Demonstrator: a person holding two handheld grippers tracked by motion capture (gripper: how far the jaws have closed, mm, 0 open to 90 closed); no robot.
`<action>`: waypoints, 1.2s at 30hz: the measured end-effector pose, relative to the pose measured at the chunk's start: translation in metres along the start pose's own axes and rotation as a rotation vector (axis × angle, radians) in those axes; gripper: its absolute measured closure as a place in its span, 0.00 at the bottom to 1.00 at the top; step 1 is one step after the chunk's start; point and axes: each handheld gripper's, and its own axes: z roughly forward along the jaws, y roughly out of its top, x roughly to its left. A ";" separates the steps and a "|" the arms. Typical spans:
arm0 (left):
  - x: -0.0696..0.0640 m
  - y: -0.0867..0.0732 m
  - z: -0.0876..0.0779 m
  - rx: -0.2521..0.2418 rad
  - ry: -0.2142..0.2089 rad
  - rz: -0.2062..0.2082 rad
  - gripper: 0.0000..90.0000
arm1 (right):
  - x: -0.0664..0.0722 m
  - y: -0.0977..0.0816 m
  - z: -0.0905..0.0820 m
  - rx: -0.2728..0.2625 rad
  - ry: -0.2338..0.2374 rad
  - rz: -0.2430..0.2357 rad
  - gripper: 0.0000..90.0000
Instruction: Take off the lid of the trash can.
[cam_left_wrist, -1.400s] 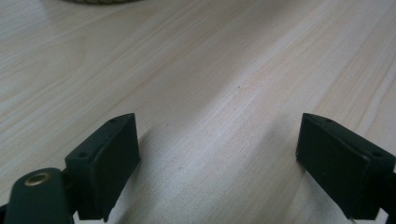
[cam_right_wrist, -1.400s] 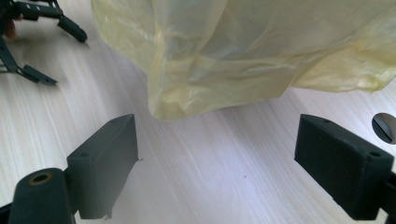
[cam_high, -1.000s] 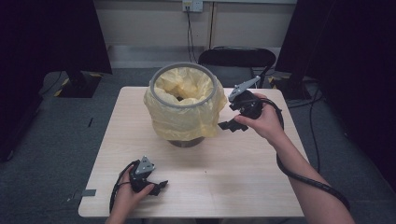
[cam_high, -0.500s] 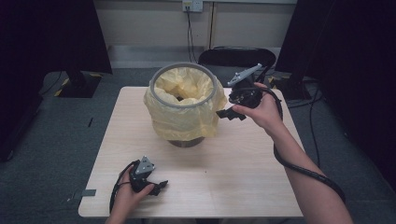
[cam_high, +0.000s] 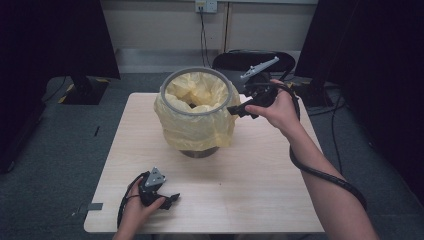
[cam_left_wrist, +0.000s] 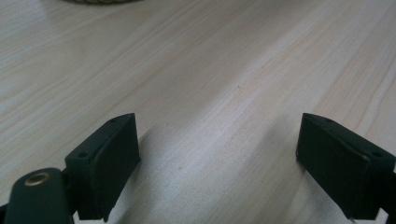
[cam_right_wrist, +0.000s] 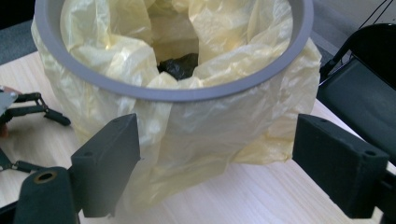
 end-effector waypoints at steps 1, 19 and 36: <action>0.000 0.000 0.000 -0.001 0.000 0.001 0.14 | 0.000 0.001 0.000 -0.002 -0.002 0.005 0.16; 0.000 0.000 0.000 -0.001 -0.001 0.001 0.14 | -0.016 0.019 0.014 -0.054 -0.073 0.109 0.25; 0.000 0.000 0.000 -0.001 -0.001 0.000 0.14 | -0.029 0.029 0.039 -0.081 -0.176 0.245 0.50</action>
